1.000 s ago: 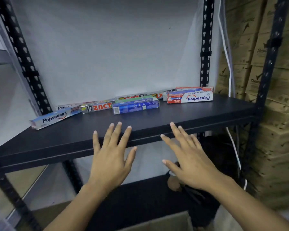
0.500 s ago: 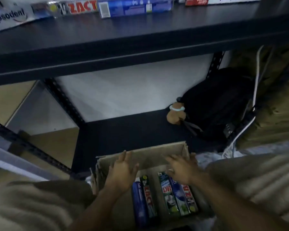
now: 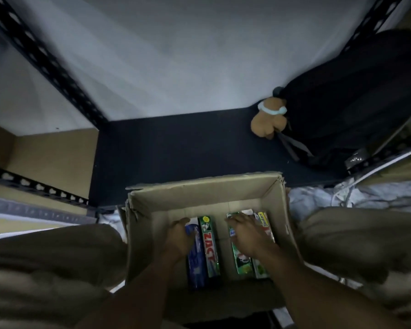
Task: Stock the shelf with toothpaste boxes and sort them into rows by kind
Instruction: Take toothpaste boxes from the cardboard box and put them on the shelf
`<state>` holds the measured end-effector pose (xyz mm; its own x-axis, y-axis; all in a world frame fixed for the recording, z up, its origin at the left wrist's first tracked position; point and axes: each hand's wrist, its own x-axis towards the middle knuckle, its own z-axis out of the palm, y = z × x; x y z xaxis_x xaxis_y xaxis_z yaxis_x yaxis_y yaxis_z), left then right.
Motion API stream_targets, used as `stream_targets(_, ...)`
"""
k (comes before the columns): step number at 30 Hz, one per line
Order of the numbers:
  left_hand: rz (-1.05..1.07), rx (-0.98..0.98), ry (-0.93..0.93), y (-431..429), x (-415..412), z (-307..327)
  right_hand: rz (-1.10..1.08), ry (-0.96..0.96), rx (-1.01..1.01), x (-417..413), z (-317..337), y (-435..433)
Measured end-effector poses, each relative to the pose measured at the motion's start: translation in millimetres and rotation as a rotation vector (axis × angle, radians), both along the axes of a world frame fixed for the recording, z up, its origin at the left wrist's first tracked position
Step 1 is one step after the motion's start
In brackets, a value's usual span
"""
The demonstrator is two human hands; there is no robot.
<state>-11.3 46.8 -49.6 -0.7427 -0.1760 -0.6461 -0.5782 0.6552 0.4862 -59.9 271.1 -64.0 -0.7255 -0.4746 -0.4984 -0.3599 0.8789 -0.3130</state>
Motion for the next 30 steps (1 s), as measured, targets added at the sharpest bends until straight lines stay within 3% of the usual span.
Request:
stream_targets(9,0.024,0.016,-0.034,-16,-14,-47,-0.008,0.011,-0.008,-18,-27,8)
stream_targets(17,-0.149,0.064,-0.043,-21,-19,-59,-0.015,-0.041,0.044,-22,-32,6)
stream_targets(25,0.003,0.122,-0.004,-19,-26,-53,-0.097,-0.021,-0.074,-24,-24,1)
stream_targets(30,0.271,0.344,-0.013,-13,-18,-49,-0.259,-0.099,-0.236,-15,-18,3)
